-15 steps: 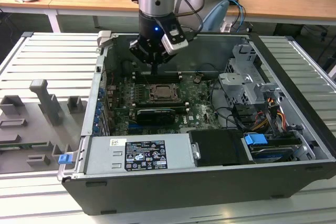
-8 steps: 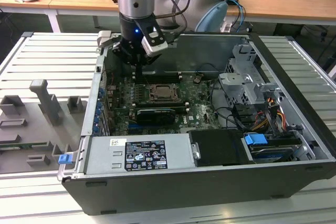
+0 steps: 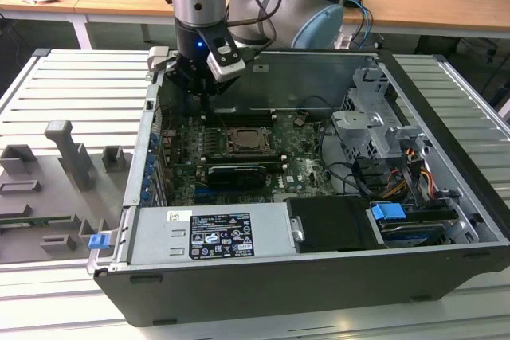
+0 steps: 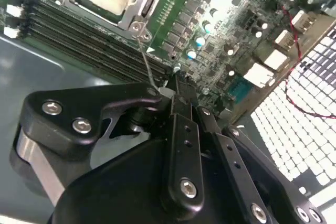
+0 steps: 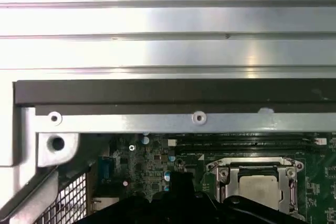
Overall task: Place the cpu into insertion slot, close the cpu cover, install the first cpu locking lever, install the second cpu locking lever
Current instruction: 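Install the first cpu locking lever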
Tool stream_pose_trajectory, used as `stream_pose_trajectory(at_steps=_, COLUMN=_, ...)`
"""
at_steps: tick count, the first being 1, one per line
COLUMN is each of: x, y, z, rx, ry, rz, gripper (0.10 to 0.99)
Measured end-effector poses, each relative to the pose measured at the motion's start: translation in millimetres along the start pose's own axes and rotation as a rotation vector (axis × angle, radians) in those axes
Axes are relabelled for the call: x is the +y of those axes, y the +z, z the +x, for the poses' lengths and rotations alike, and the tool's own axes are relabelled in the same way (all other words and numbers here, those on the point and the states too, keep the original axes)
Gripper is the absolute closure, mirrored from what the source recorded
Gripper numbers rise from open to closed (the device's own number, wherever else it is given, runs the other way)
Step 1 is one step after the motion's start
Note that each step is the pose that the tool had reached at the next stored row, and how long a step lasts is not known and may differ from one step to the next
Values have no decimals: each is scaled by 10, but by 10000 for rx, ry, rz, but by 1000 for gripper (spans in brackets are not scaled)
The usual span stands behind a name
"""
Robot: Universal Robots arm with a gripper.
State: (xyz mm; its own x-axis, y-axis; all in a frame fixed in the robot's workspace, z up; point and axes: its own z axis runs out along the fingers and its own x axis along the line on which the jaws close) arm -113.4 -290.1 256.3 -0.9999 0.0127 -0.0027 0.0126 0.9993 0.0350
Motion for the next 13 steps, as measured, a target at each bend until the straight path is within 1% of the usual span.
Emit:
stream_pose_trajectory(at_steps=2, x=0, y=5, z=-57, rx=-1, ry=1, rz=-1, gripper=980)
stream_pose_trajectory(at_steps=5, x=2, y=15, z=-202, rx=-1, ry=1, rz=0, gripper=980)
stream_pose_trajectory(at_steps=6, x=3, y=25, z=-270, rx=1, ry=2, rz=0, gripper=980)
stream_pose_trajectory(at_steps=8, x=3, y=65, z=-436, rx=9, ry=1, rz=-1, gripper=980)
stream_pose_trajectory(at_steps=10, x=3, y=96, z=-545, rx=17, ry=2, rz=0, gripper=980)
stream_pose_trajectory(at_steps=11, x=3, y=110, z=-588, rx=15, ry=2, rz=-1, gripper=980)
stream_pose_trajectory(at_steps=13, x=3, y=124, z=-628, rx=20, ry=-9, rz=-61, gripper=980)
